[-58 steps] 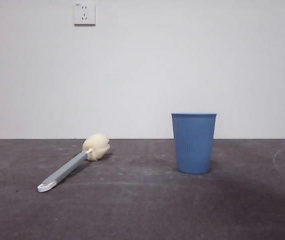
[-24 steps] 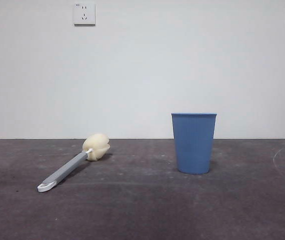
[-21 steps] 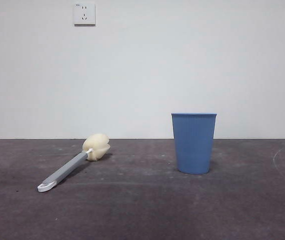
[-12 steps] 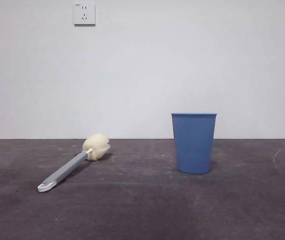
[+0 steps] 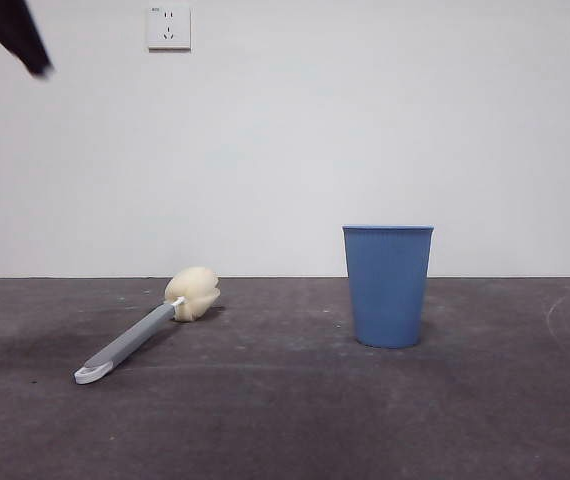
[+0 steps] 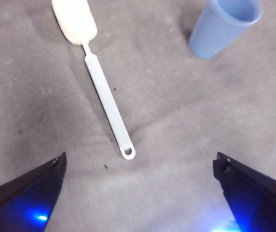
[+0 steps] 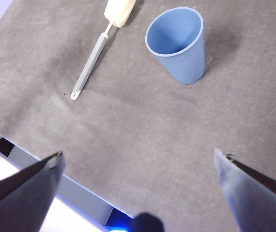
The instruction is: Pick up the cup brush,pick up the cup,insert the brush into the cup,clean the cup,put the cup brush back,put the cup back to the fixed position on the table
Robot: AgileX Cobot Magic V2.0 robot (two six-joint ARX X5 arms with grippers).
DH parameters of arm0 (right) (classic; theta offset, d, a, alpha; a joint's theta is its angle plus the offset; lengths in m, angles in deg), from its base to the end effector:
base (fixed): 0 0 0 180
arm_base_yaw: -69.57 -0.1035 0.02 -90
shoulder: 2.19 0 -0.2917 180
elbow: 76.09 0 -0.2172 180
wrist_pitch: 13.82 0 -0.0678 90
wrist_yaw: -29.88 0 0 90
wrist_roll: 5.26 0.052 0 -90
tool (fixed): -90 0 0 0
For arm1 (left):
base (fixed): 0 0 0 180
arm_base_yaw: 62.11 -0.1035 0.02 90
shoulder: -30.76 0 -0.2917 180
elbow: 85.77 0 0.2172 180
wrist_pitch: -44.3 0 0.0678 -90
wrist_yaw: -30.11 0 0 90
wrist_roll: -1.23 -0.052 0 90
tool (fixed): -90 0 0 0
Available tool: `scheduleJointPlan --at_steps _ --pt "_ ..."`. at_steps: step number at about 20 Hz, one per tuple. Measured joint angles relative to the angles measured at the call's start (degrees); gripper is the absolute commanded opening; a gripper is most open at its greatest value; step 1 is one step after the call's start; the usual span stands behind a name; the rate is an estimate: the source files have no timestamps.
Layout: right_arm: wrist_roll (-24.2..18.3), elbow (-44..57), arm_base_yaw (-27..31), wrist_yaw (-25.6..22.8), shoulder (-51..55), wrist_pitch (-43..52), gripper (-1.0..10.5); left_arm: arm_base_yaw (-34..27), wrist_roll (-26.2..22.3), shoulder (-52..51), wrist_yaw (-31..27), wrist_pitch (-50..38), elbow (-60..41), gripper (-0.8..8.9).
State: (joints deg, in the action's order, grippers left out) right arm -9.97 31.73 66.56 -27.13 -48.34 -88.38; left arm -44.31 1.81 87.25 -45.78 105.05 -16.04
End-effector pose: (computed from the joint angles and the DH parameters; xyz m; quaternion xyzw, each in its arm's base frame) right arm 0.0853 0.0328 0.3257 0.0706 0.3851 0.2978 0.8707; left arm 0.1392 -0.0580 0.3093 0.0085 0.4039 -0.2496 0.8801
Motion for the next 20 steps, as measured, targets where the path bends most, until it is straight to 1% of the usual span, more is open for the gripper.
scheduleJointPlan --at_steps 4,7,9,11,16,20 --pt "0.0 0.0 0.0 0.0 -0.3 1.1 5.6 7.3 3.2 10.6 -10.3 -8.4 0.0 5.98" --pt "0.0 0.0 0.0 0.0 -0.3 1.1 5.6 9.8 5.9 18.6 -14.8 -12.3 0.0 5.97" --pt "0.0 0.0 0.0 0.0 -0.4 1.1 5.6 10.5 7.6 23.3 -16.6 -14.6 0.0 5.97" --pt "0.0 0.0 0.0 0.0 -0.4 1.1 5.6 10.6 9.0 27.3 -17.0 -16.5 0.0 5.96" --pt "0.4 0.0 0.0 0.0 -0.4 1.1 5.6 10.6 13.1 35.5 -17.9 -17.7 0.0 5.96" --pt "0.4 0.0 0.0 0.0 -0.4 1.1 5.6 11.2 14.7 37.2 -19.5 -18.1 0.0 5.93"
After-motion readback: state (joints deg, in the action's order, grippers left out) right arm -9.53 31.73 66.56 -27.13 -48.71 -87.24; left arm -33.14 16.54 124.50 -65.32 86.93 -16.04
